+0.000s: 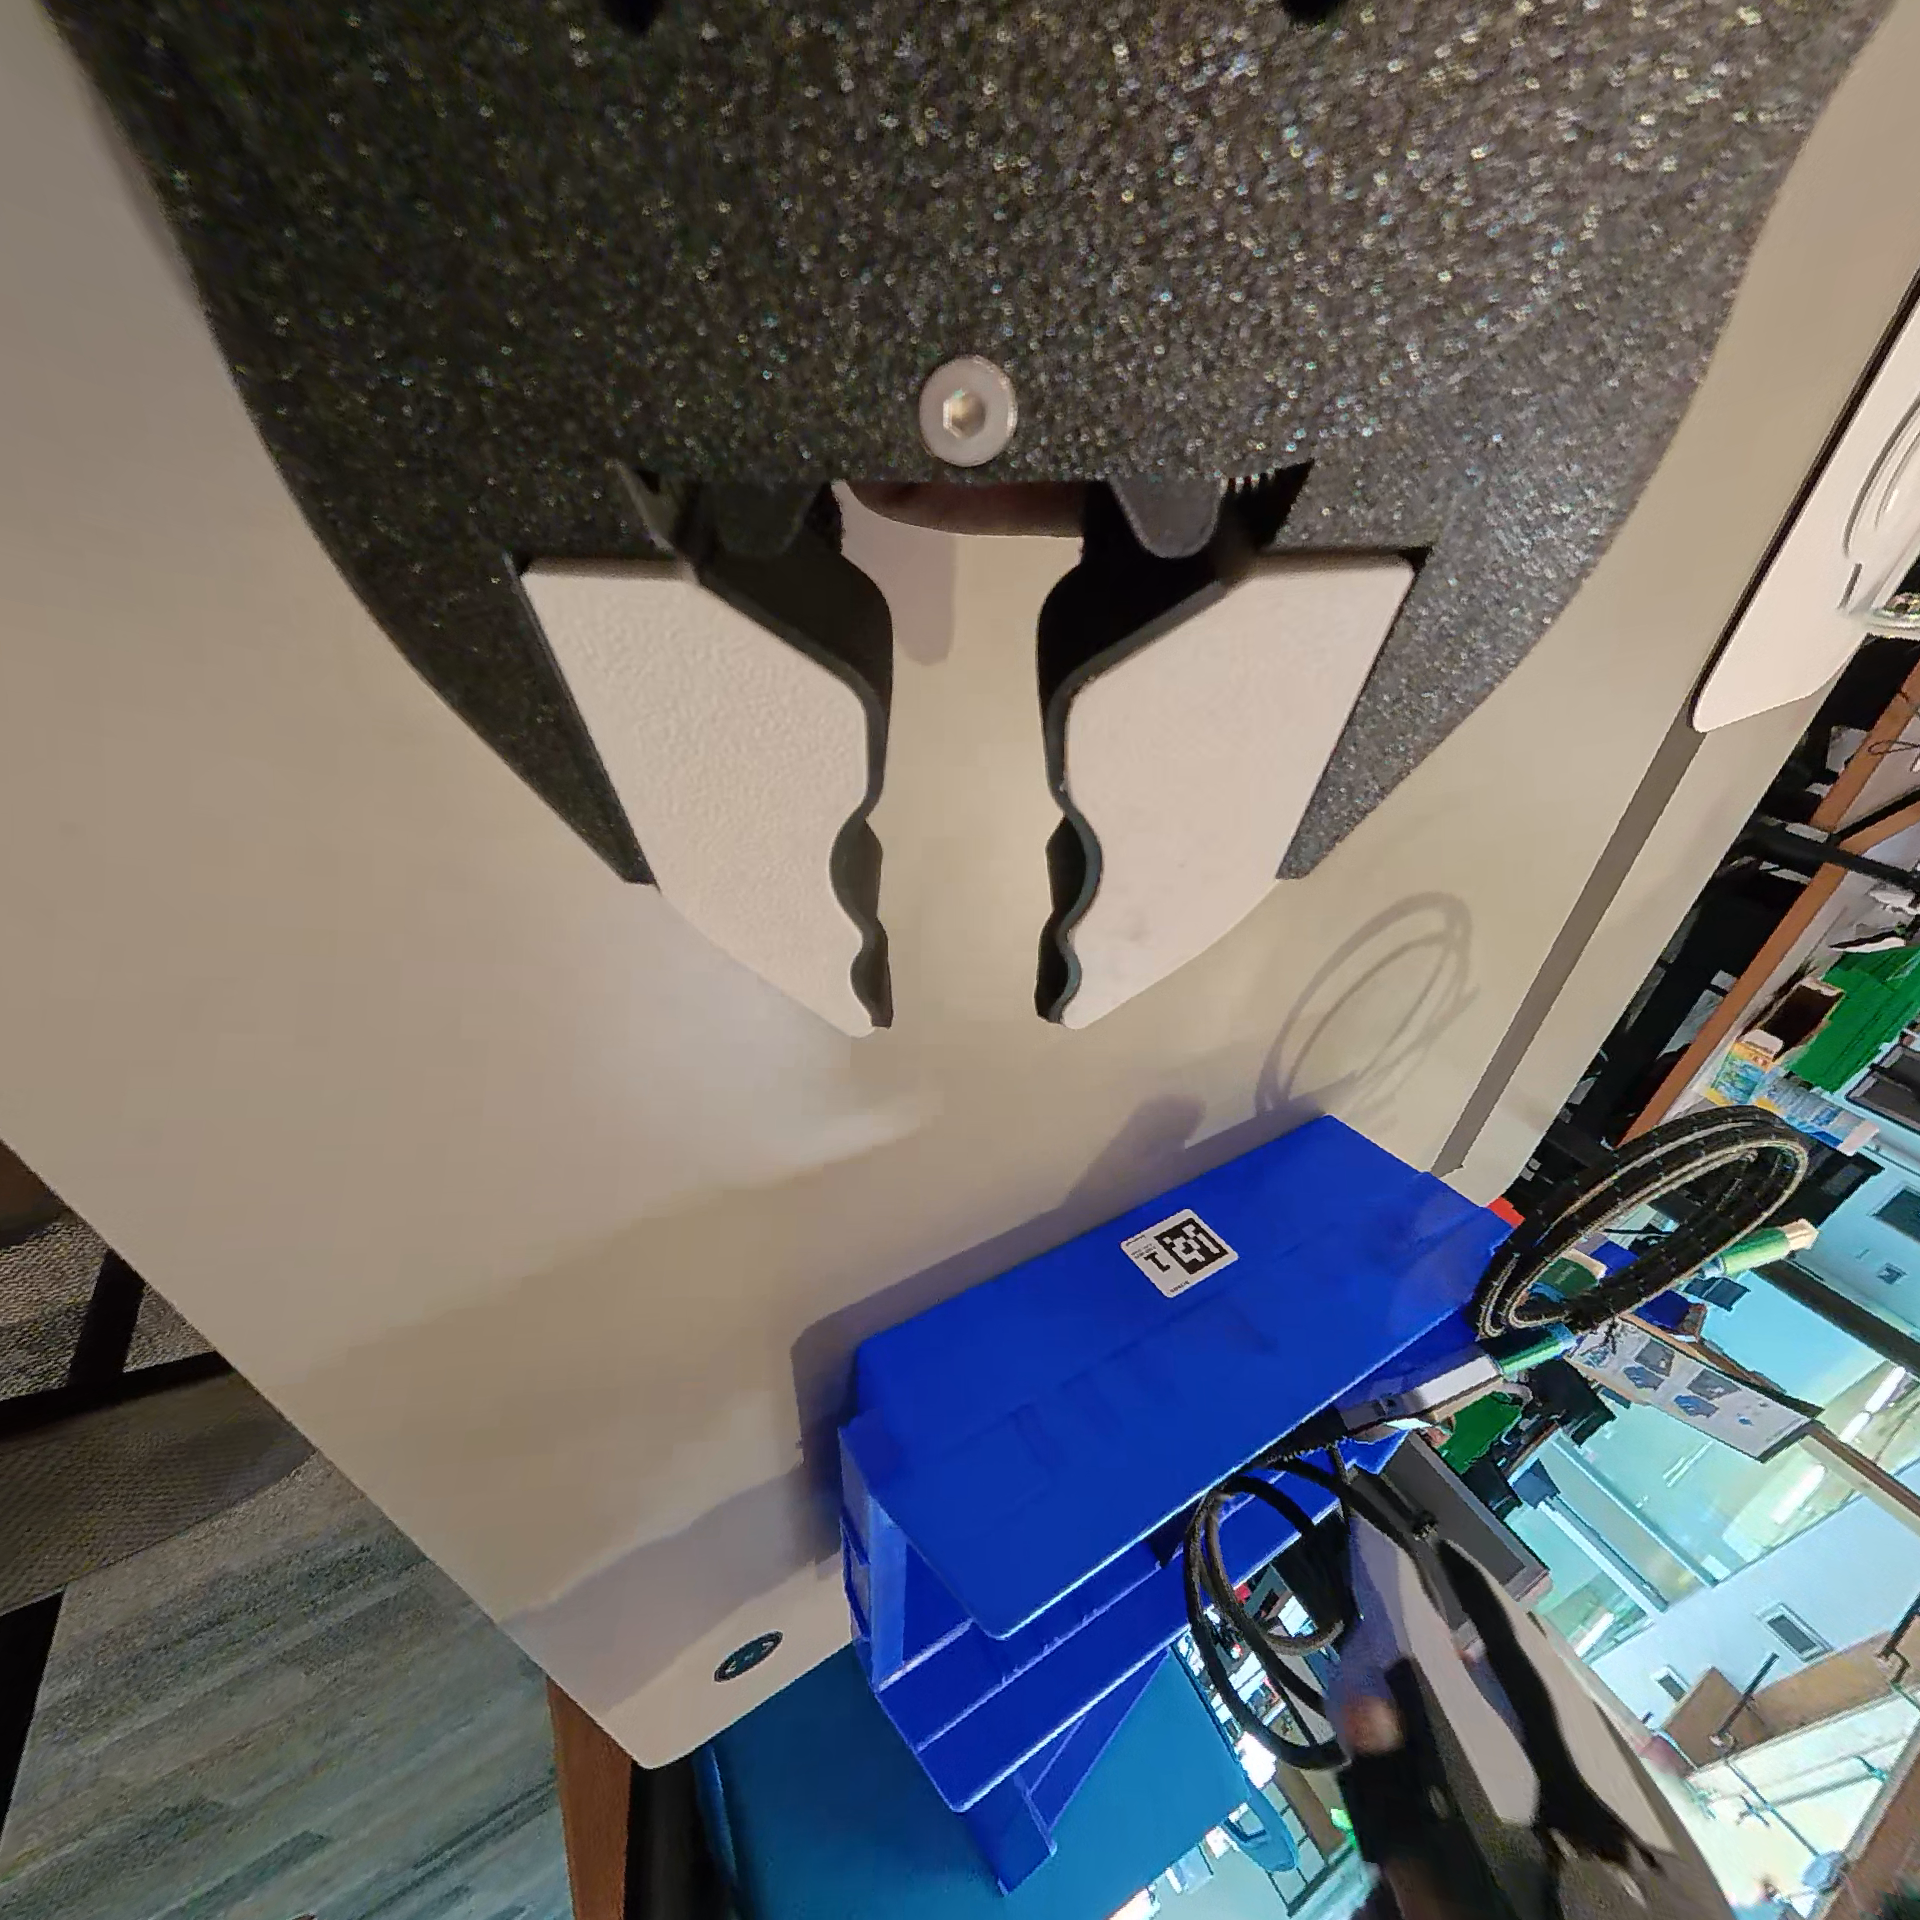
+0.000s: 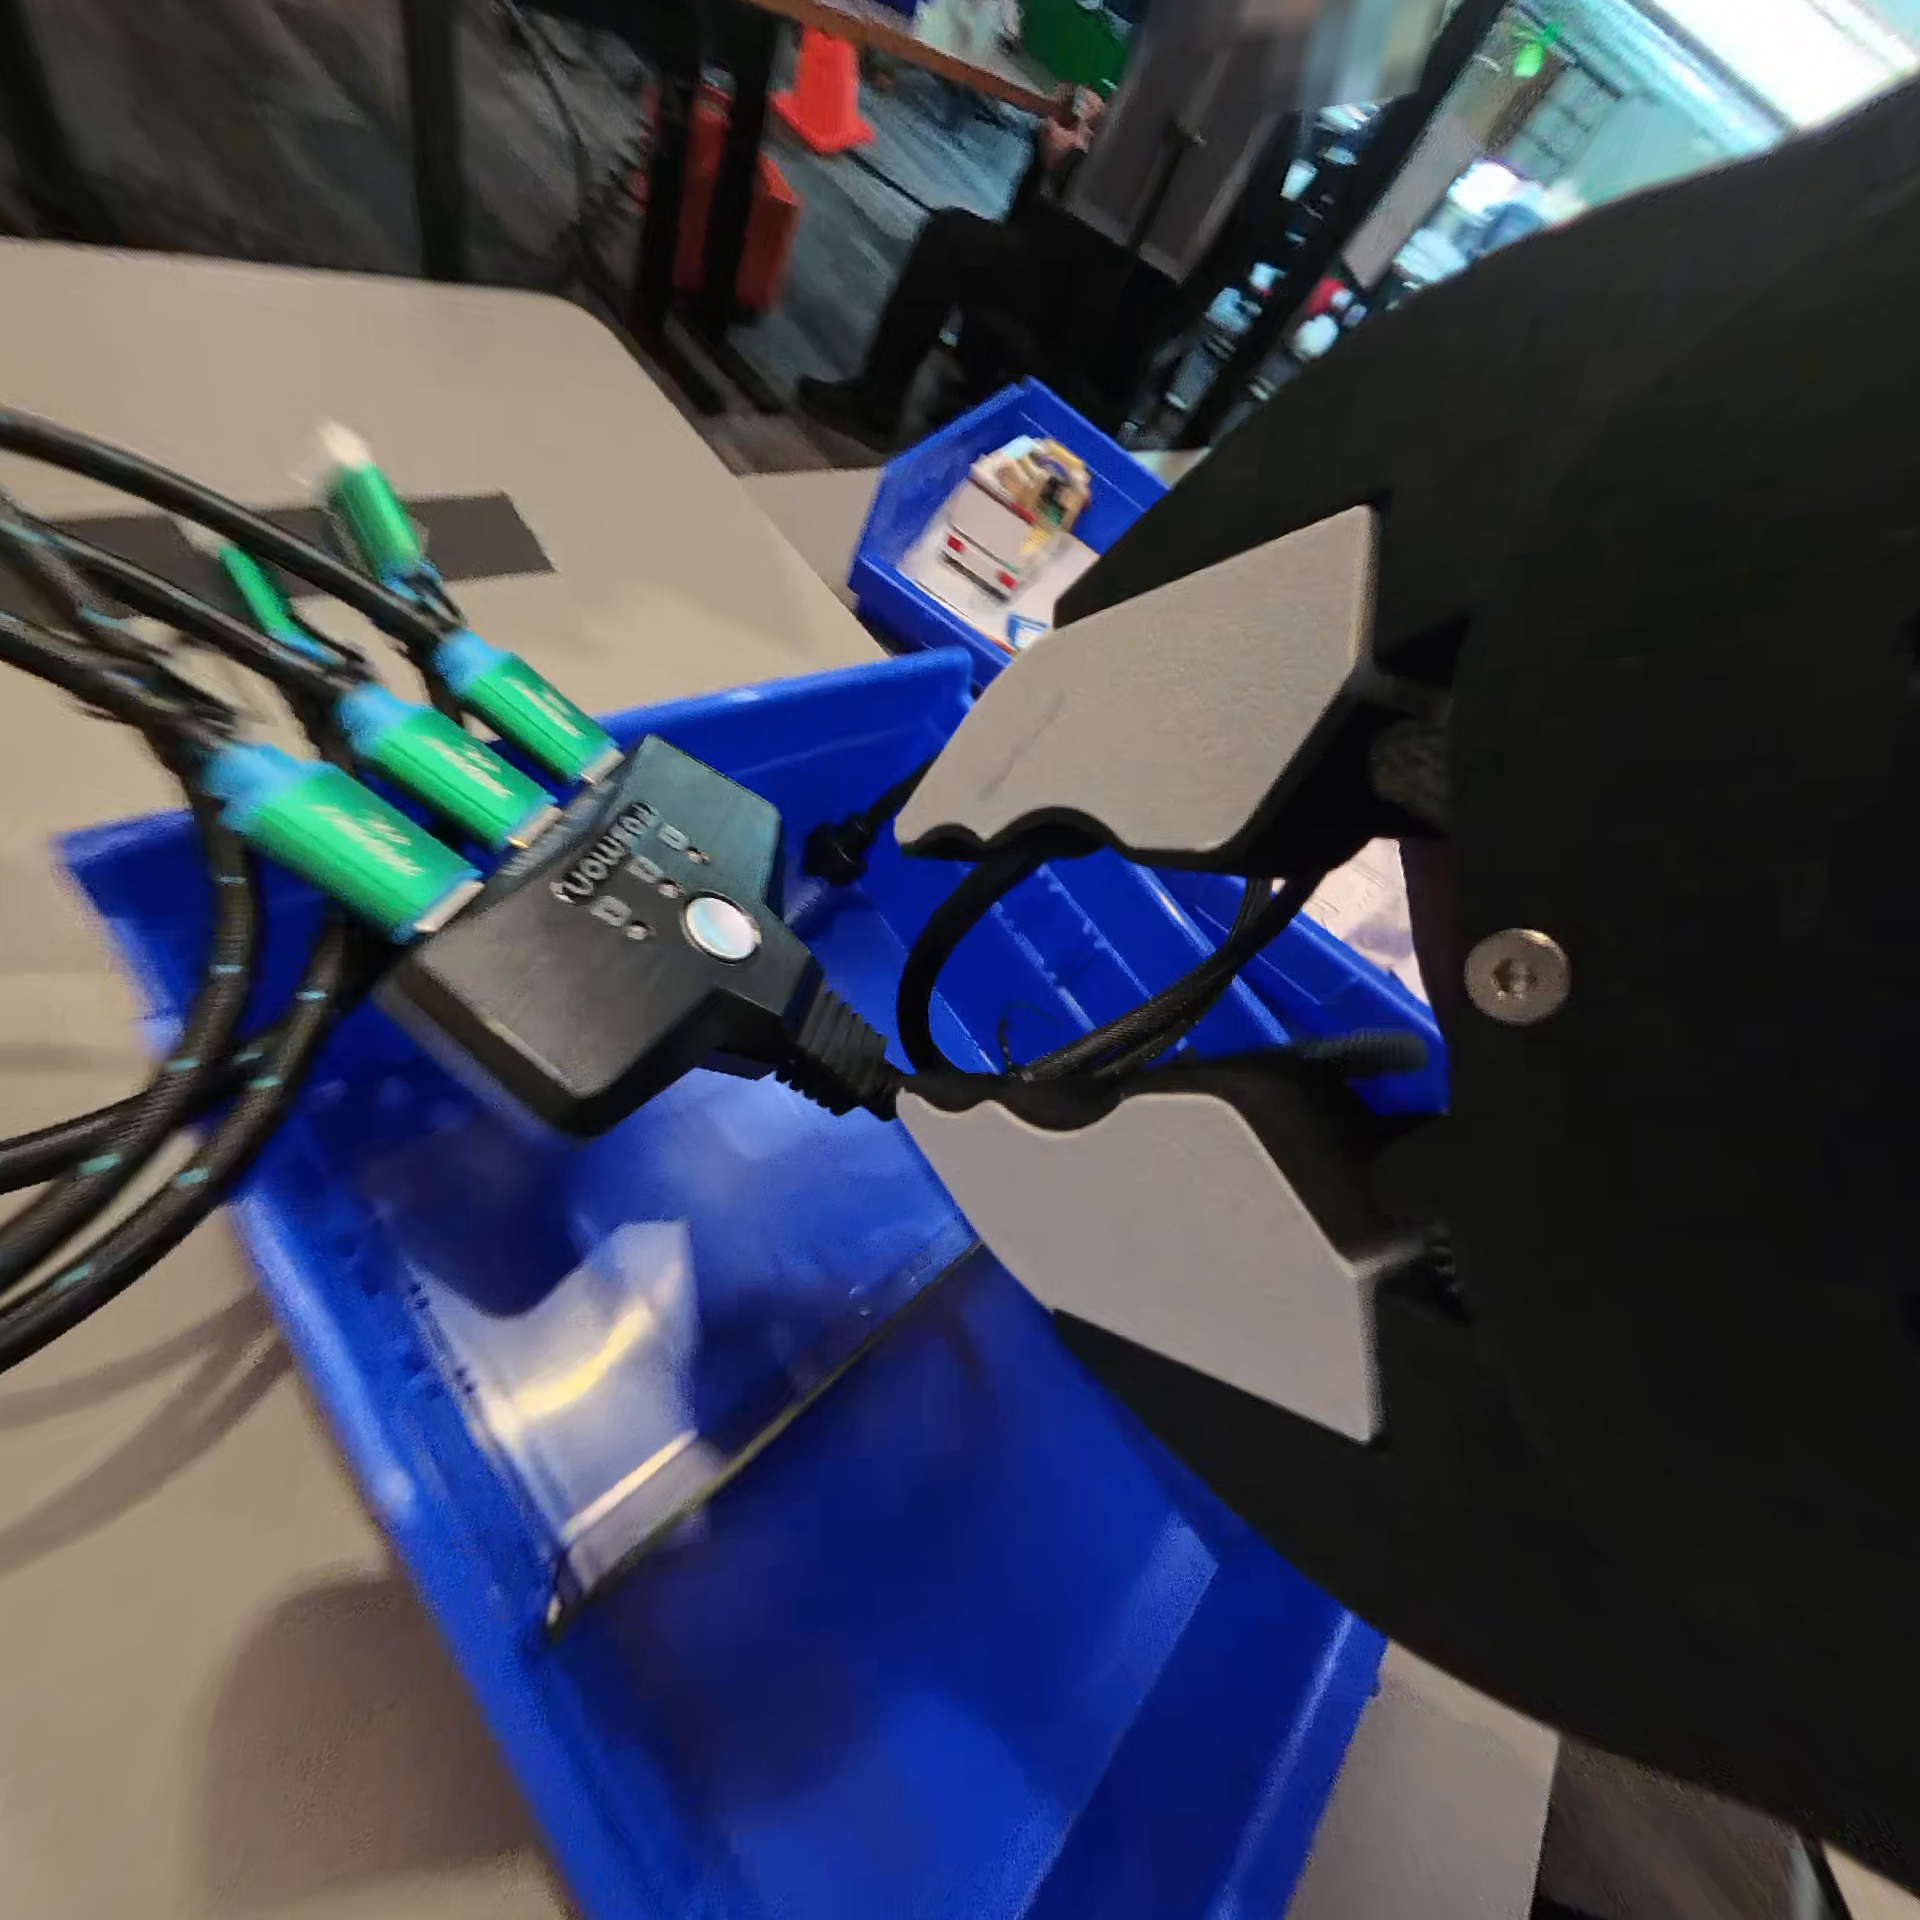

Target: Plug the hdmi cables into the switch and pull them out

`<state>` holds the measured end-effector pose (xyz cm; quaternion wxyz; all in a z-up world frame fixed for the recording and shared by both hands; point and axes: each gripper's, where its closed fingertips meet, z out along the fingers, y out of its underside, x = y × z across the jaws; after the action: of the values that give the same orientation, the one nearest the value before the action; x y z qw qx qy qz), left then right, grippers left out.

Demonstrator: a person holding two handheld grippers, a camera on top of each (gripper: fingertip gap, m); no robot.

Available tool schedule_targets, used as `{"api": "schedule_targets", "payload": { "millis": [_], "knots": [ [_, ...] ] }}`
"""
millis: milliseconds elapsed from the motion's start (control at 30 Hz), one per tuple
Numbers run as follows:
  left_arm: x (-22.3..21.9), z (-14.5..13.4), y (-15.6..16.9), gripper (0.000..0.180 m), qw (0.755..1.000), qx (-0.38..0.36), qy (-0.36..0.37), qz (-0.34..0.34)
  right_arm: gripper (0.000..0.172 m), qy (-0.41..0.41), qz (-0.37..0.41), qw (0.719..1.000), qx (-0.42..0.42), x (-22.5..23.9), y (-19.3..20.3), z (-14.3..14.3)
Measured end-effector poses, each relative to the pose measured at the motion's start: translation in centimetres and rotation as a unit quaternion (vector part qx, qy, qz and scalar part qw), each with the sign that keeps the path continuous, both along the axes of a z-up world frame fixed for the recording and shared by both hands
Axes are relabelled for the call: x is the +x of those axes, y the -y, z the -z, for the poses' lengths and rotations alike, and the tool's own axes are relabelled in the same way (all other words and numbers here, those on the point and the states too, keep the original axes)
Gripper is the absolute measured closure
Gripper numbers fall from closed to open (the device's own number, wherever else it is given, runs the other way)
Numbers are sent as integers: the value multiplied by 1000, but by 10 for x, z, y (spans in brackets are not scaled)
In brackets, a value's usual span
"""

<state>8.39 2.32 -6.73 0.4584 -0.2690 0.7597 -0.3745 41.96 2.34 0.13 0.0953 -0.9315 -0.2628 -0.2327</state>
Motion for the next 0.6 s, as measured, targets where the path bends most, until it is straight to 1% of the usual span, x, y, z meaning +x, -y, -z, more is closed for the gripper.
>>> {"api": "schedule_targets", "payload": {
  "millis": [33,100,167,233,300,367,433,500,600],
  "knots": [
    [0,0,0,152,1000,0,0,1,124,11,14,1000,-8,7,3,11],
    [0,0,0,152,1000,2,0,1,115,29,21,999,-5,14,2,26],
    [1,1,-2,152,1000,4,0,-3,113,14,20,999,36,7,-6,30],
    [1,0,-5,152,1000,7,3,-10,113,-2,29,994,109,-2,-15,18],
    [1,-3,-10,152,1000,9,8,-20,113,-12,38,980,195,-13,-15,-5],
    [1,-8,-15,152,999,8,15,-29,114,-44,51,960,272,-34,-3,-24],
    [0,-14,-19,152,999,4,22,-39,115,-91,60,936,336,-61,18,-32],
    [-2,-20,-25,151,998,-8,26,-59,116,-134,69,908,390,-87,43,-30],
    [-9,-27,-37,148,993,-40,31,-107,117,-218,96,849,472,-124,77,-15]
  ]
}}
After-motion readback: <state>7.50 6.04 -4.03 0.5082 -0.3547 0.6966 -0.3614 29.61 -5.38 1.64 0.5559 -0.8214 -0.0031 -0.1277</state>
